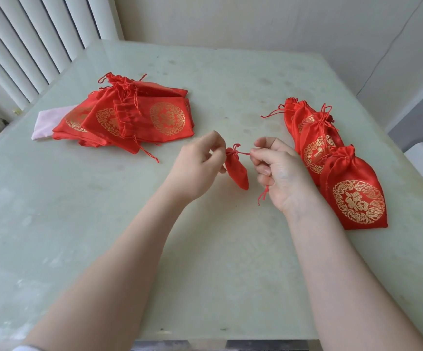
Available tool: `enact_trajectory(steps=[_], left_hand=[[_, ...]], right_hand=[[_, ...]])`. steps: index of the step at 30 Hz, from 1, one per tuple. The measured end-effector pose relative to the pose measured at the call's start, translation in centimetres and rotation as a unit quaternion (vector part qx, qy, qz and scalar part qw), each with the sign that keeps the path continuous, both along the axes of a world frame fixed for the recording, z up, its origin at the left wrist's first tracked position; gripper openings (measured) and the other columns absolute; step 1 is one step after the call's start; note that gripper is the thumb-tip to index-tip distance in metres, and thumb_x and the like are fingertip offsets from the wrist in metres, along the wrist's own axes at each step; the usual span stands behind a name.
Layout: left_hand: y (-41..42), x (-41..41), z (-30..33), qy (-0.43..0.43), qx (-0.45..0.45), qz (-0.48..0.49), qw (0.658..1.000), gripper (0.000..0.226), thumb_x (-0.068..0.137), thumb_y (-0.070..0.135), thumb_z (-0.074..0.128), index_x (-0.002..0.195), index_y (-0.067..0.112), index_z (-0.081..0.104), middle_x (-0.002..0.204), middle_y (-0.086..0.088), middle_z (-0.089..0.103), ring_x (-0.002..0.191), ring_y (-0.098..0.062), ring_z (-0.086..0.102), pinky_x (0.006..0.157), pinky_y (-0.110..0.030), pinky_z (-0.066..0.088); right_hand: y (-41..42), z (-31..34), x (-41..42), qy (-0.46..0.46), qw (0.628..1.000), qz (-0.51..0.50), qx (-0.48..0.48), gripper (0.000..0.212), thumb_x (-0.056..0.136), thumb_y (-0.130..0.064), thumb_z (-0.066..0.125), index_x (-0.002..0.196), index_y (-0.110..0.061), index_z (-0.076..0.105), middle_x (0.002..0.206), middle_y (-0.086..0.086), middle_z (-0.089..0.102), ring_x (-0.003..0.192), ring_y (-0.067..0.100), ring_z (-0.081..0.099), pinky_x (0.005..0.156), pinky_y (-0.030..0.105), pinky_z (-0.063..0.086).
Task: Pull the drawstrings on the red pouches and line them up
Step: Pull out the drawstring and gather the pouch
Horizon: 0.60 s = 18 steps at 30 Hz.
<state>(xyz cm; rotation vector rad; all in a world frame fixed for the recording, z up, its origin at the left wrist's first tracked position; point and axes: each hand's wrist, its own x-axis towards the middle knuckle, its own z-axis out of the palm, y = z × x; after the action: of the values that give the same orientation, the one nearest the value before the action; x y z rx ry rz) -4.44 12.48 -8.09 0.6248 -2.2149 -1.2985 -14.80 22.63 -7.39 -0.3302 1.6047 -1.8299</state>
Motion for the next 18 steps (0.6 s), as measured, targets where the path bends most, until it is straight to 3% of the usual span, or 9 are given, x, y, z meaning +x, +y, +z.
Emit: enact_trajectory(steps=[4, 7, 9, 11, 14, 18], left_hand=[[-0.1, -0.3, 0.4, 0.036, 0.196, 0.008, 0.980, 0.027, 0.094, 0.005, 0.037, 0.071, 0.015, 0.046, 0.078, 0.000, 0.063, 0.074, -0.013, 0.063, 0.081, -0.034, 0.051], [-0.1, -0.3, 0.4, 0.083, 0.336, -0.016, 0.938, 0.026, 0.097, 0.008, 0.035, 0.075, 0.012, 0.047, 0.079, 0.000, 0.063, 0.073, -0.019, 0.065, 0.081, -0.035, 0.054], [-0.3, -0.2, 0.4, 0.093, 0.374, -0.044, 0.922, 0.025, 0.099, 0.011, 0.034, 0.078, 0.012, 0.048, 0.077, 0.001, 0.065, 0.069, -0.018, 0.066, 0.074, -0.030, 0.056], [-0.4, -0.4, 0.5, 0.093, 0.390, -0.048, 0.915, 0.026, 0.099, 0.012, 0.036, 0.076, 0.013, 0.049, 0.073, 0.002, 0.064, 0.062, -0.015, 0.064, 0.065, -0.027, 0.054], [-0.4, -1.2, 0.6, 0.092, 0.397, -0.029, 0.913, 0.021, 0.097, 0.013, 0.042, 0.079, 0.012, 0.053, 0.080, -0.004, 0.062, 0.061, -0.017, 0.060, 0.058, -0.025, 0.050], [-0.4, -3.5, 1.6, 0.104, 0.427, -0.006, 0.898, 0.016, 0.097, 0.019, 0.045, 0.087, 0.011, 0.056, 0.082, -0.004, 0.063, 0.064, -0.019, 0.059, 0.063, -0.028, 0.049]], right_hand=[[-0.2, 0.4, 0.4, 0.043, 0.998, -0.020, -0.049, 0.031, 0.084, 0.011, 0.045, 0.075, -0.019, 0.044, 0.061, -0.002, 0.041, 0.036, 0.000, 0.035, 0.035, 0.012, 0.020], [-0.2, 0.6, 0.9, 0.098, 0.992, -0.028, -0.070, 0.029, 0.086, 0.008, 0.049, 0.074, -0.018, 0.044, 0.060, -0.004, 0.046, 0.042, -0.003, 0.044, 0.044, 0.009, 0.033], [0.0, 0.5, 0.9, 0.180, 0.982, -0.024, -0.061, 0.022, 0.087, 0.000, 0.055, 0.075, -0.017, 0.048, 0.063, -0.007, 0.053, 0.055, -0.003, 0.053, 0.059, 0.008, 0.041], [0.1, 0.2, 0.5, 0.239, 0.971, 0.015, -0.018, 0.016, 0.083, -0.016, 0.064, 0.074, -0.025, 0.053, 0.073, -0.008, 0.058, 0.078, 0.005, 0.056, 0.076, 0.018, 0.043], [-0.2, -0.6, 0.0, 0.243, 0.966, 0.065, 0.059, 0.014, 0.072, -0.030, 0.068, 0.065, -0.030, 0.056, 0.095, 0.000, 0.064, 0.099, 0.013, 0.055, 0.083, 0.029, 0.041], [-0.4, -0.1, -1.3, 0.223, 0.974, 0.008, 0.032, 0.025, 0.081, -0.001, 0.063, 0.072, -0.022, 0.054, 0.078, 0.000, 0.061, 0.074, 0.010, 0.056, 0.066, 0.019, 0.042]])
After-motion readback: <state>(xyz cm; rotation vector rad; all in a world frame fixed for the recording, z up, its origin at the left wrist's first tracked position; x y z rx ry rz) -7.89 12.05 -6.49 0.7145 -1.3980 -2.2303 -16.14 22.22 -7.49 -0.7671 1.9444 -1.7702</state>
